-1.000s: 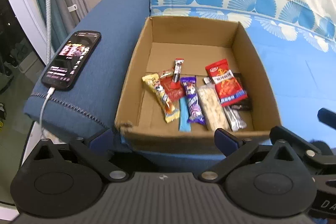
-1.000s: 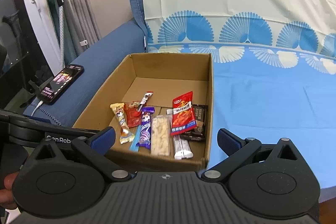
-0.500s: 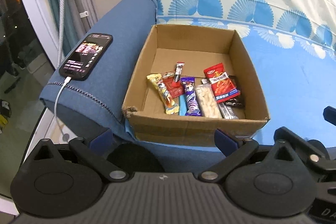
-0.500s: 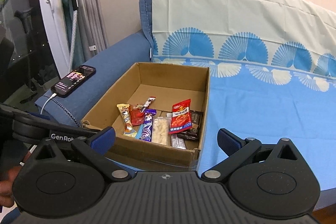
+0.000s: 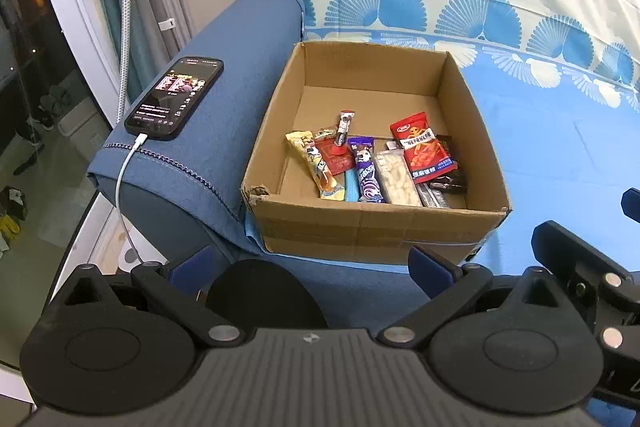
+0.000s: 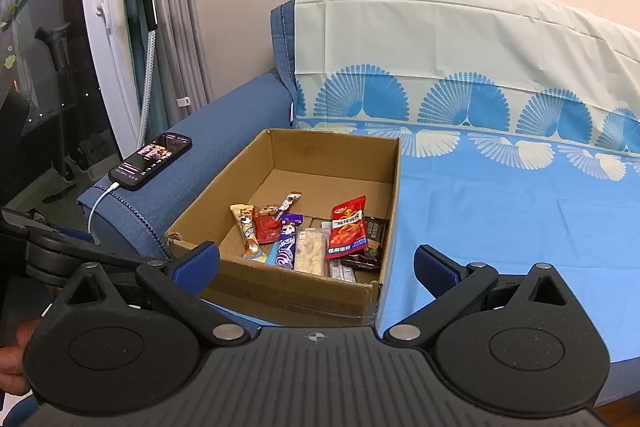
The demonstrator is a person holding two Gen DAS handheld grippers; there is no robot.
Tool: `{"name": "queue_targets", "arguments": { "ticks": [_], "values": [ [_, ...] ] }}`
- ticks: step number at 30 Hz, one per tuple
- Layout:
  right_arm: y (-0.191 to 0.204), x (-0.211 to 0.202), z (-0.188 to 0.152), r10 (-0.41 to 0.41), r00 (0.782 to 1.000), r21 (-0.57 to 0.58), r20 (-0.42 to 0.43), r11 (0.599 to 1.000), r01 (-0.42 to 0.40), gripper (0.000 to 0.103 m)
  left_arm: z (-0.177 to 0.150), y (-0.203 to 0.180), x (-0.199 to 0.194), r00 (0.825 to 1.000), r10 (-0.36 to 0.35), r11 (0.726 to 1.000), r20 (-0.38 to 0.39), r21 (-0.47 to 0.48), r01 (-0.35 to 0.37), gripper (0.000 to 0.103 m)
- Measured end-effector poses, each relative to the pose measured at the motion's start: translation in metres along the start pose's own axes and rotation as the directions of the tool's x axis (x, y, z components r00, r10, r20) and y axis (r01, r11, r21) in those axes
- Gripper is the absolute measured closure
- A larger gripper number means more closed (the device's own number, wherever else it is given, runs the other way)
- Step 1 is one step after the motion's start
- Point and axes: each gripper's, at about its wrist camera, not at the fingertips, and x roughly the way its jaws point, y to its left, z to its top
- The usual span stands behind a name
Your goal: Organize snacks
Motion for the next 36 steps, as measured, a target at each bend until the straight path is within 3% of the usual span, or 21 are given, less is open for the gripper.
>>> {"name": "queue_targets", "arguments": {
  "ticks": [36],
  "values": [
    [0.0003, 0.0001, -0.0052, 0.002, 1.000, 0.017, -0.015, 1.000, -0.002, 0.000, -0.0037, 0.0051, -0.0046, 0.999, 0.029, 0.999, 0.027, -0.018, -0.029, 0.000]
  ]
}}
